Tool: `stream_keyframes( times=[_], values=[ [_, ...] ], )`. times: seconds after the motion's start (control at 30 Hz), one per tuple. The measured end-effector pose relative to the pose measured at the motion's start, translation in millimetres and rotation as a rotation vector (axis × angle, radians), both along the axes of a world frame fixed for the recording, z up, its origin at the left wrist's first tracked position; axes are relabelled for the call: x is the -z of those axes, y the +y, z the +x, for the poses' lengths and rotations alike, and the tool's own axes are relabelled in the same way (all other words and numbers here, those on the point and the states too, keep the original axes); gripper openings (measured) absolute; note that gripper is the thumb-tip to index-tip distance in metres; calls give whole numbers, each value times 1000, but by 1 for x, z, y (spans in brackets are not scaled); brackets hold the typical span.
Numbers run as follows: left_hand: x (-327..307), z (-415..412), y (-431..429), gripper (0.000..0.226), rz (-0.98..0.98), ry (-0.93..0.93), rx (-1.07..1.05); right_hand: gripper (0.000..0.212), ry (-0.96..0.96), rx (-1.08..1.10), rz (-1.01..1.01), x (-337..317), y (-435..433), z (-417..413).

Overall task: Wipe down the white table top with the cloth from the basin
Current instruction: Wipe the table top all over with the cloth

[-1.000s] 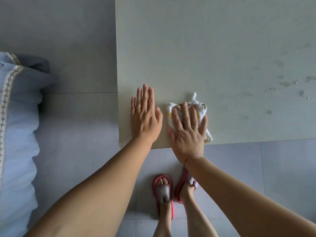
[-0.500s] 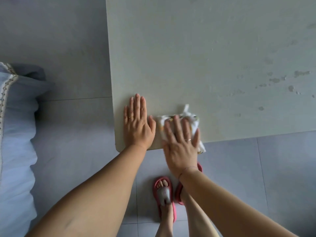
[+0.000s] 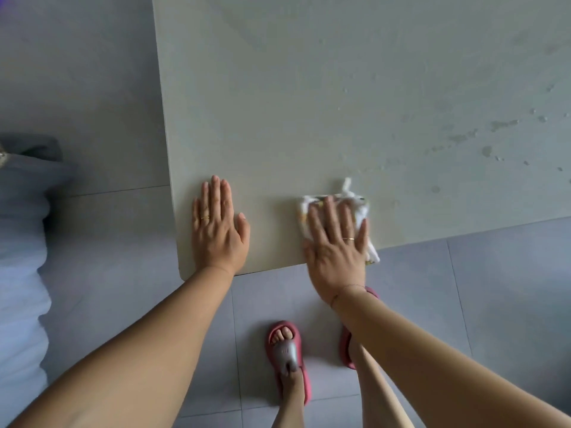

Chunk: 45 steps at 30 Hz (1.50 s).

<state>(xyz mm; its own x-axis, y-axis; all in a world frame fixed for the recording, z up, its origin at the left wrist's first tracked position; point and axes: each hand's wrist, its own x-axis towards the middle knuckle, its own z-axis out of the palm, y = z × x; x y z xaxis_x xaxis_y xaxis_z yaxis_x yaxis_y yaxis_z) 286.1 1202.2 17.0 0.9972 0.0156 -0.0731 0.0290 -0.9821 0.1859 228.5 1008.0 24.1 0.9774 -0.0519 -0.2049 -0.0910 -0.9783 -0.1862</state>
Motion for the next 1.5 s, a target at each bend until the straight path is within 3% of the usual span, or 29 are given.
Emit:
stream_keyframes(
  times=[0.13,0.27,0.37,0.47,0.6,0.7,0.8,0.9,1.03,1.13,1.27,1.37,1.5],
  values=[
    [-1,-1,-1,66,13,12,2,55,-29,-331,-20,-2,-46,6],
    [-6,5,-17,68,37,32,-50,58,19,10,-60,-3,-105,22],
    [-8,19,-53,65,-12,30,-18,64,27,214,-24,-3,-79,23],
    [-6,35,-98,61,-65,19,49,62,1,-53,10,-4,-55,11],
    [-1,42,-122,59,-62,18,112,55,-51,-420,-44,-2,-108,28],
    [1,40,-121,60,-49,9,101,57,-17,-161,-37,-2,-128,47],
    [1,40,-123,60,-27,8,92,62,-17,68,-14,-4,-92,49],
    [-1,41,-123,64,-10,36,104,57,-30,-161,41,-4,-65,41],
    [-3,42,-123,63,-3,35,105,55,-83,-476,12,1,-104,63],
    [-4,41,-124,61,-2,12,94,55,-59,-288,5,1,-126,94],
    [-5,44,-124,62,-5,6,93,61,-21,9,14,-4,-84,97],
    [-5,44,-125,60,7,12,99,55,-31,-275,63,-6,-68,84],
    [-5,44,-125,60,-11,12,86,54,-74,-642,-36,-1,-113,115]
  ],
)
